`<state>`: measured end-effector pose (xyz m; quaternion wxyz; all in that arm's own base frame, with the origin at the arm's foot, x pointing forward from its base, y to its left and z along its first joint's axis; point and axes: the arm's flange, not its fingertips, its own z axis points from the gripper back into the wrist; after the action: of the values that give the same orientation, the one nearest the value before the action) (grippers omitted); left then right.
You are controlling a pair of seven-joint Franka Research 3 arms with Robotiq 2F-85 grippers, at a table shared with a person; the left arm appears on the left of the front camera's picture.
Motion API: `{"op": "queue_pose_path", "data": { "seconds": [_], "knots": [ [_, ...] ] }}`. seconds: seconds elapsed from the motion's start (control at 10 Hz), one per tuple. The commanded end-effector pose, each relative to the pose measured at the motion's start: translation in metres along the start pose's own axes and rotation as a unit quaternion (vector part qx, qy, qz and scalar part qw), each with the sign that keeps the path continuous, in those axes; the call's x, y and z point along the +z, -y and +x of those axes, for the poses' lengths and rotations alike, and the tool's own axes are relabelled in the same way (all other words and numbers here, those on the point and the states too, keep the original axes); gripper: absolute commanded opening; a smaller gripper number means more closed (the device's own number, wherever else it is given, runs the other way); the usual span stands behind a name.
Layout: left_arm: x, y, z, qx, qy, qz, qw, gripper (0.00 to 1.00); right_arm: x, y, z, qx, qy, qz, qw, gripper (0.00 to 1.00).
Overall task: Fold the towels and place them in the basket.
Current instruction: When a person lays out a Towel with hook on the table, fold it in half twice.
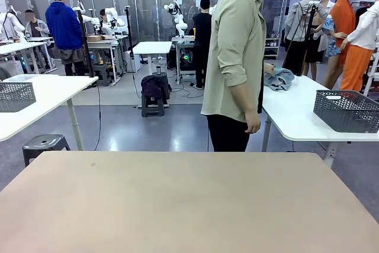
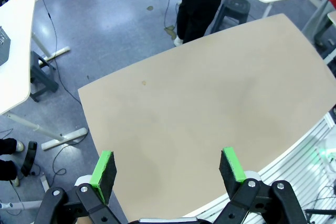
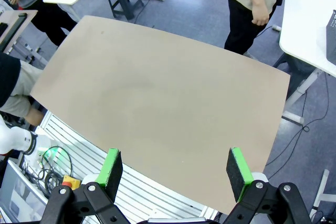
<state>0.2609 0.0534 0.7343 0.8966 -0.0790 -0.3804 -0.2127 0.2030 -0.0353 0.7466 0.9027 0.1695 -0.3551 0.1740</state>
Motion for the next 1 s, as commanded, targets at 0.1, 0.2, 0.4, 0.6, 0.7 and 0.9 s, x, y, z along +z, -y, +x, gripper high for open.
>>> {"op": "queue_pose_path", "data": {
  "seconds": [0.1,0.2,0.4,0.6,0.7,0.9],
  "knots": [
    [0.0002,0.0004,0.0003,0.001,0.002,-0.002,1.0,1.0,0.0008,-0.0006,-0.0001,-0.001,0.001,-0.002,1.0,1.0],
    [0.0002,0.0004,0.0003,0.001,0.002,-0.002,1.0,1.0,0.0008,-0.0006,-0.0001,-0.001,0.001,-0.002,1.0,1.0],
    [0.0002,0.0004,0.0003,0.001,0.002,-0.002,1.0,1.0,0.0008,-0.0006,-0.0001,-0.001,0.001,-0.002,1.0,1.0],
    [0.0002,0.0004,0.0003,0.001,0.002,-0.002,1.0,1.0,0.0008,-0.0006,-0.0001,-0.001,0.001,-0.002,1.0,1.0],
    [0.0002,0.0004,0.0003,0.001,0.002,-0.002,1.0,1.0,0.0008,-0.0006,-0.0001,-0.001,0.001,-0.002,1.0,1.0],
    [0.0002,0.0004,0.0003,0.001,0.002,-0.002,1.0,1.0,0.0008,-0.0006,-0.0001,-0.001,0.001,-0.002,1.0,1.0]
  ]
}}
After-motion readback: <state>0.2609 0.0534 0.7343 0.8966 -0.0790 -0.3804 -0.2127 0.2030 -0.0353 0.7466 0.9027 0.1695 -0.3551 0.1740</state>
